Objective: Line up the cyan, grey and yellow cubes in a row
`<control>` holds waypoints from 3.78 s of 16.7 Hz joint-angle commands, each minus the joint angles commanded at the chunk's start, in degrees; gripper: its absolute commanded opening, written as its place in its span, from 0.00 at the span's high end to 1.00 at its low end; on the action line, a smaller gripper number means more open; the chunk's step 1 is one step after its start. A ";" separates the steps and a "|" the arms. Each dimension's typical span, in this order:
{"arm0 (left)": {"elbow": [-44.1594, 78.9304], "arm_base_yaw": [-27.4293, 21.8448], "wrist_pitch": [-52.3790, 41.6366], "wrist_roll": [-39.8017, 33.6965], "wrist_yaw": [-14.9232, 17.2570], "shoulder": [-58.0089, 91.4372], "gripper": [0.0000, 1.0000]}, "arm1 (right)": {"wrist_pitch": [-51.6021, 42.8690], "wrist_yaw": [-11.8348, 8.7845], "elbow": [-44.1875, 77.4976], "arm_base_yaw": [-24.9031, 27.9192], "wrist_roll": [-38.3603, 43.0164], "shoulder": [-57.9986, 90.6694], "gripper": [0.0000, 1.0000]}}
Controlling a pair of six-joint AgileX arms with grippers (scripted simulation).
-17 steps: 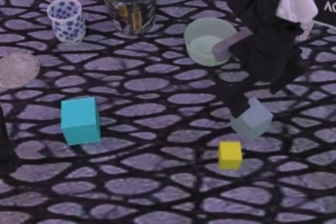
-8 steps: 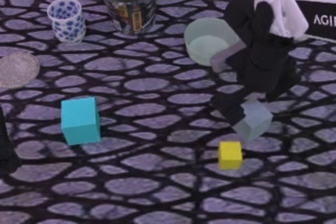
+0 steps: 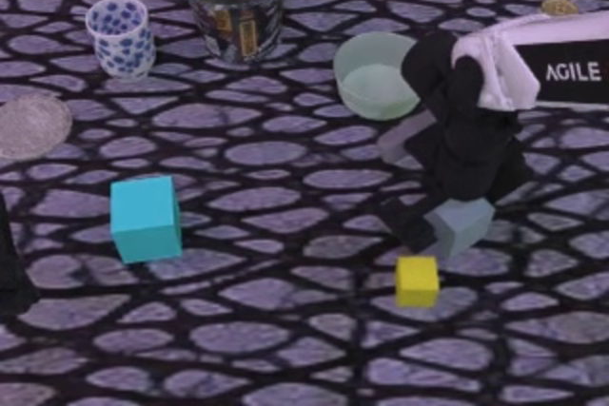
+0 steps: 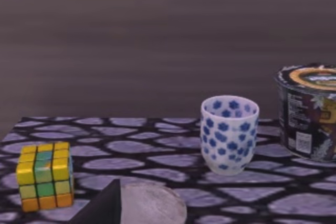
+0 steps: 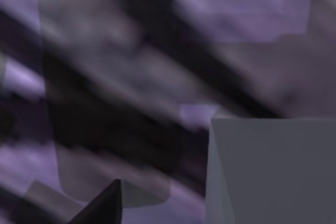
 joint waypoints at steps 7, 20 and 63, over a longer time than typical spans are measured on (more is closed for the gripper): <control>0.00 0.00 0.00 0.00 0.00 0.00 0.00 | 0.00 0.00 0.00 0.00 0.00 0.00 0.45; 0.00 0.00 0.00 0.00 0.00 0.00 0.00 | 0.00 0.00 0.00 0.00 0.00 0.00 1.00; 0.00 0.00 0.00 0.00 0.00 0.00 0.00 | -16.57 0.62 11.60 17.40 52.04 -5.53 1.00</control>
